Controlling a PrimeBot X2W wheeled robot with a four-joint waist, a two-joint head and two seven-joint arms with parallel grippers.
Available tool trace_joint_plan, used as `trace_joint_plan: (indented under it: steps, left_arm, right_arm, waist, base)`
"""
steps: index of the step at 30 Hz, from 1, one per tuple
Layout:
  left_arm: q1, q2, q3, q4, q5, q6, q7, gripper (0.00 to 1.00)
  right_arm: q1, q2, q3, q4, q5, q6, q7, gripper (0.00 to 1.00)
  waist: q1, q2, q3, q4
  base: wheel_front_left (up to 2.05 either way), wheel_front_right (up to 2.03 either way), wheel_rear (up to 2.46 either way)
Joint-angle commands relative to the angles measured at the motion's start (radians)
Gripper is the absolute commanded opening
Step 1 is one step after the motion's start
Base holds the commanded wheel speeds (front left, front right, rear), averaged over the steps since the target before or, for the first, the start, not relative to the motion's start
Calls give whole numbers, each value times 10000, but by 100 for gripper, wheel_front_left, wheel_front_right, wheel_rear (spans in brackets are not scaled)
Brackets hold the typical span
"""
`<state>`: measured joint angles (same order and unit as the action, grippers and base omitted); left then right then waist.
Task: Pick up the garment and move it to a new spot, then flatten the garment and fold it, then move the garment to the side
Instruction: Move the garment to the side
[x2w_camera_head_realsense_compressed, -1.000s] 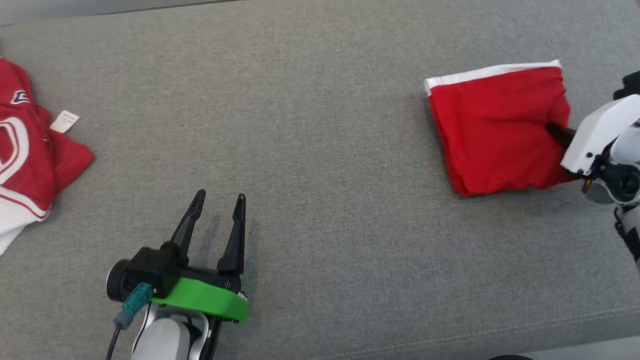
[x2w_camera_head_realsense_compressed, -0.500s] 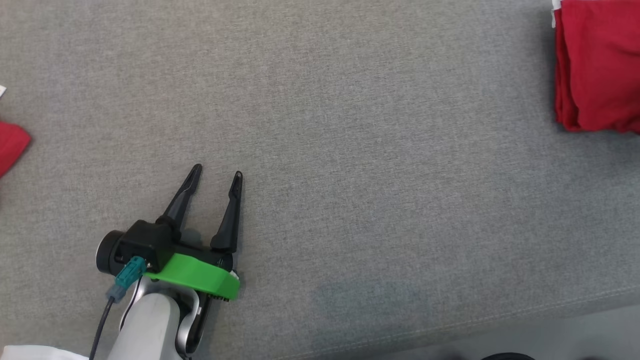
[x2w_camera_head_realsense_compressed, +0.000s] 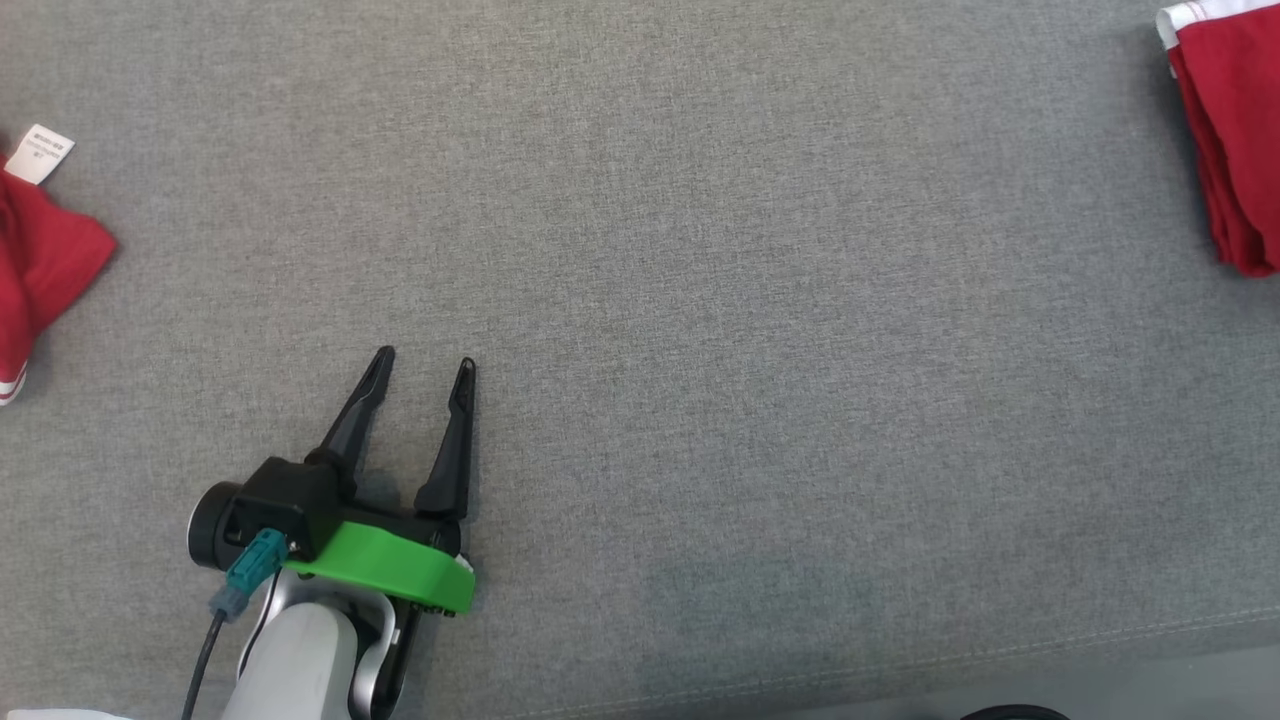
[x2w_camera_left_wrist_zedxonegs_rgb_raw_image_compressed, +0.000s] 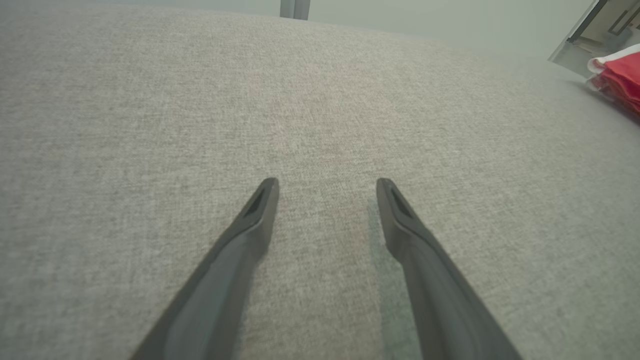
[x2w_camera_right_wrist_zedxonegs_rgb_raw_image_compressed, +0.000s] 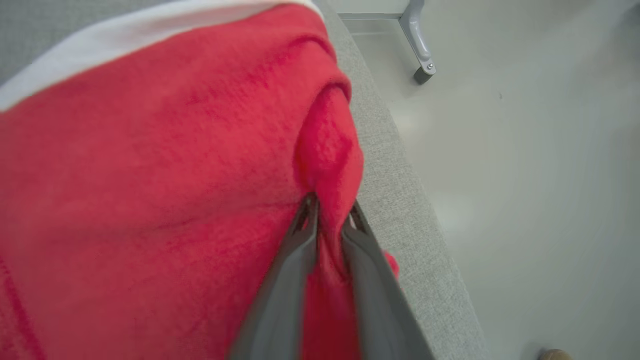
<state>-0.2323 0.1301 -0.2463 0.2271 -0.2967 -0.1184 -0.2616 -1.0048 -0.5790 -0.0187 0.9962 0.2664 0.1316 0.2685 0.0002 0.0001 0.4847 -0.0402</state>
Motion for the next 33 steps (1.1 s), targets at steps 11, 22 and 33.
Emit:
trace_joint_plan:
  steps: [11, 22, 33]
  left_arm:
    - [32, -109, 145, -113, -86, 91, -21, 100]
    - [985, -402, 618, -194, -260, 46, -24, 100]
    - [2756, -496, 1630, -257, -52, -5, -23, 100]
  right_arm:
    - [-399, -82, -845, 465, -1768, -16, -1305, 100]
    - [1002, 610, 0, -1365, -1000, -18, -4057, 100]
    - [6291, 1207, -87, -5830, -318, -16, -5262, 100]
  waist:
    - [-2, -1, -19, -127]
    - [-2, -1, -1926, -257]
    - [-2, -1, -4194, 185]
  base:
    - [0, 0, 0]
    - [0, 0, 0]
    - [0, 0, 0]
